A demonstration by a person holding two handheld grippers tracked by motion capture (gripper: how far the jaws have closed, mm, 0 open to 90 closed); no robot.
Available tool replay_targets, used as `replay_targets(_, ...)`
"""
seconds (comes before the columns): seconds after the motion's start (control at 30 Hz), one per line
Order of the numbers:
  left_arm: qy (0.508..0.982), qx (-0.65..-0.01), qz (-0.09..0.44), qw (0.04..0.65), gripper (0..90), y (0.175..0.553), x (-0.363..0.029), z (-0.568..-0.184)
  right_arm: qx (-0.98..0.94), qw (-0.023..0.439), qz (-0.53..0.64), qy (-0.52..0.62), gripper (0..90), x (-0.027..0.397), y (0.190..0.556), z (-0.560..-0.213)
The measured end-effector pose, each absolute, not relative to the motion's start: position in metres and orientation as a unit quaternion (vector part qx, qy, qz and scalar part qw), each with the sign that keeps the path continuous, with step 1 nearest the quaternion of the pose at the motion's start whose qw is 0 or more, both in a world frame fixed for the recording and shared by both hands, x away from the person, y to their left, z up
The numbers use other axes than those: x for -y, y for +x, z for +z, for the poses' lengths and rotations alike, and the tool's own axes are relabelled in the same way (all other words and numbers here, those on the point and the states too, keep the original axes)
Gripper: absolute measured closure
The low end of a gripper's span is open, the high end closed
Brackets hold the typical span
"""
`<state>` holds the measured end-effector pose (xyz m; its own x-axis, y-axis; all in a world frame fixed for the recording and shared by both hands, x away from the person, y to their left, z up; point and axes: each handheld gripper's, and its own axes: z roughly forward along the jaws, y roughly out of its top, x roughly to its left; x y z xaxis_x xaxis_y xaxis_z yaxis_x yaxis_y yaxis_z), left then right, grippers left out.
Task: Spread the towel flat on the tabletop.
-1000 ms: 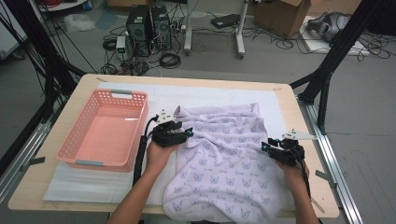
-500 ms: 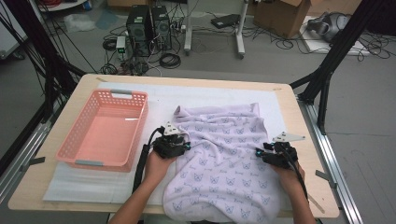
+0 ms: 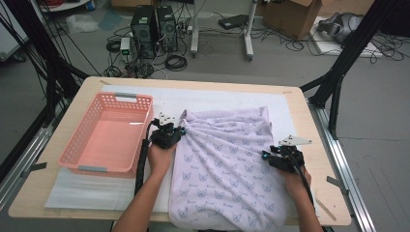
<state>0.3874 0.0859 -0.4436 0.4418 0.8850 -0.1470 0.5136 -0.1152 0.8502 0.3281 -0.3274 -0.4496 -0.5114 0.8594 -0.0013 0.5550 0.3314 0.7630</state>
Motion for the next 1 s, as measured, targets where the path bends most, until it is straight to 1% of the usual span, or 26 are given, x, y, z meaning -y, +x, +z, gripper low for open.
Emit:
replay_targets(0.03,0.717,-0.488,0.205,0.453,83.4,0.388,-0.086,-0.444,-0.79,0.205,0.366,0.448,63.7,0.327,0.329,-0.45)
replay_targets(0.07,0.719,-0.487,0.205,0.451,83.1,0.388,-0.086,-0.445,-0.79,0.204,0.368,0.446,76.0,0.327,0.33,-0.449)
replay_targets(0.1,0.723,-0.484,0.204,0.449,82.7,0.388,-0.086,-0.445,-0.793,0.198,0.371,0.441,86.1,0.326,0.331,-0.449)
replay_targets(0.2,0.727,-0.477,0.209,0.448,81.8,0.387,-0.086,-0.445,-0.789,0.223,0.361,0.444,87.5,0.324,0.339,-0.449)
replay_targets(0.33,0.72,-0.477,0.226,0.451,83.1,0.39,-0.083,-0.446,-0.77,0.263,0.353,0.461,87.9,0.326,0.358,-0.448)
replay_targets(0.43,0.705,-0.494,0.227,0.455,83.4,0.394,-0.082,-0.449,-0.76,0.287,0.348,0.468,87.9,0.324,0.369,-0.443)
replay_targets(0.57,0.7,-0.499,0.214,0.463,82.8,0.398,-0.081,-0.449,-0.755,0.309,0.336,0.47,87.8,0.319,0.382,-0.441)
replay_targets(0.6,0.702,-0.499,0.208,0.464,80.8,0.398,-0.081,-0.449,-0.753,0.314,0.333,0.473,87.8,0.319,0.384,-0.442)
replay_targets(0.63,0.701,-0.502,0.202,0.465,73.5,0.397,-0.08,-0.449,-0.75,0.31,0.335,0.479,87.6,0.319,0.384,-0.443)
replay_targets(0.67,0.705,-0.503,0.187,0.463,64.1,0.396,-0.081,-0.448,-0.75,0.303,0.334,0.483,86.1,0.32,0.384,-0.444)
replay_targets(0.7,0.706,-0.505,0.18,0.463,56.7,0.395,-0.081,-0.448,-0.751,0.295,0.335,0.486,83.1,0.321,0.384,-0.445)
replay_targets(0.73,0.709,-0.501,0.176,0.464,51.3,0.392,-0.08,-0.447,-0.75,0.292,0.339,0.487,78.4,0.321,0.382,-0.445)
replay_targets(0.77,0.712,-0.494,0.177,0.466,48.9,0.388,-0.08,-0.446,-0.749,0.291,0.345,0.486,72.8,0.323,0.379,-0.445)
replay_targets(0.8,0.714,-0.49,0.178,0.467,48.1,0.384,-0.08,-0.445,-0.745,0.29,0.351,0.488,69.8,0.325,0.376,-0.444)
replay_targets(0.9,0.727,-0.471,0.192,0.461,45.0,0.37,-0.079,-0.441,-0.739,0.281,0.369,0.489,65.6,0.333,0.365,-0.442)
replay_targets(1.0,0.738,-0.457,0.205,0.453,43.9,0.359,-0.078,-0.436,-0.738,0.279,0.38,0.484,63.8,0.339,0.353,-0.441)
